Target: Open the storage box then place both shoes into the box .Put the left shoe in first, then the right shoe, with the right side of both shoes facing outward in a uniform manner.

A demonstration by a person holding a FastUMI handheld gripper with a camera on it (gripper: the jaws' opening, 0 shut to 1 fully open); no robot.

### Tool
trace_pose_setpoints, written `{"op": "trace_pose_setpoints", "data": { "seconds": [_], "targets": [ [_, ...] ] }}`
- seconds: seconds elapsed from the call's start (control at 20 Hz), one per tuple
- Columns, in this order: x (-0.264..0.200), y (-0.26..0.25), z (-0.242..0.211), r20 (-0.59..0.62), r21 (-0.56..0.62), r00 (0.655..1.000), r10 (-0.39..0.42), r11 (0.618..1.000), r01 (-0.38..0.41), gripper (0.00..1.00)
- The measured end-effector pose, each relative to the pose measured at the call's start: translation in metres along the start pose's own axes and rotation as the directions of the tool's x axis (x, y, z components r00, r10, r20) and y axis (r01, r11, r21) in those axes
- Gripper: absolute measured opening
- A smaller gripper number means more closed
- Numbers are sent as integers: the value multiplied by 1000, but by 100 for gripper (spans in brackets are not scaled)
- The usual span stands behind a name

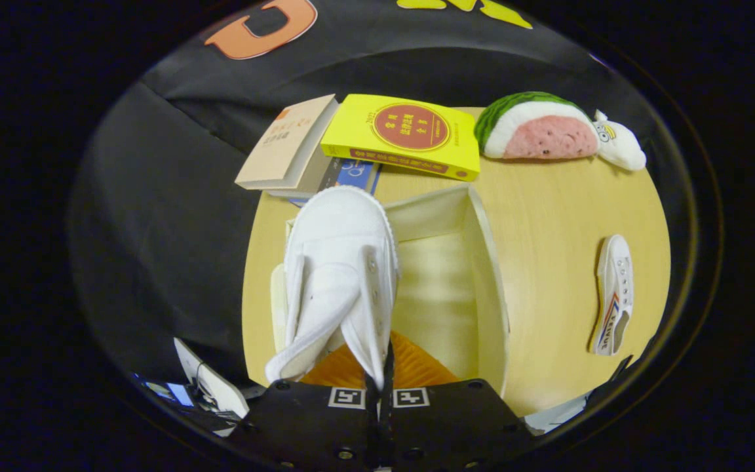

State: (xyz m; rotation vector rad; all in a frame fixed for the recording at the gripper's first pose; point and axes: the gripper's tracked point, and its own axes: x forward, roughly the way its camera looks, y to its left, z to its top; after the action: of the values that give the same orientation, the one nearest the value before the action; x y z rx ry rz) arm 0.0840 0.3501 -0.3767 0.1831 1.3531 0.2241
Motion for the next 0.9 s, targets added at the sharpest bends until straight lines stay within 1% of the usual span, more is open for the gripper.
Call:
{"op": "trace_pose_setpoints", "data": {
  "seconds": [0.2,0.4,0.55,0.65,0.75,0.8,0.85,0.9],
  "targets": [
    [32,7,-11,-13,25,1000,-23,999,24,1],
    [63,12,-19,-47,19,996,-79,997,80,1],
    [71,9,-22,-54,-31,991,-122,992,120,1],
    [73,10,-27,-41,-83,991,-125,989,122,2],
    [74,6,-41,-74,-154,985,-153,978,140,2],
    [74,5,-53,-106,-183,983,-152,974,131,2],
    [73,6,-56,-106,-208,984,-147,970,122,2],
    [77,7,-50,-80,-253,986,-144,960,120,2]
  ]
}}
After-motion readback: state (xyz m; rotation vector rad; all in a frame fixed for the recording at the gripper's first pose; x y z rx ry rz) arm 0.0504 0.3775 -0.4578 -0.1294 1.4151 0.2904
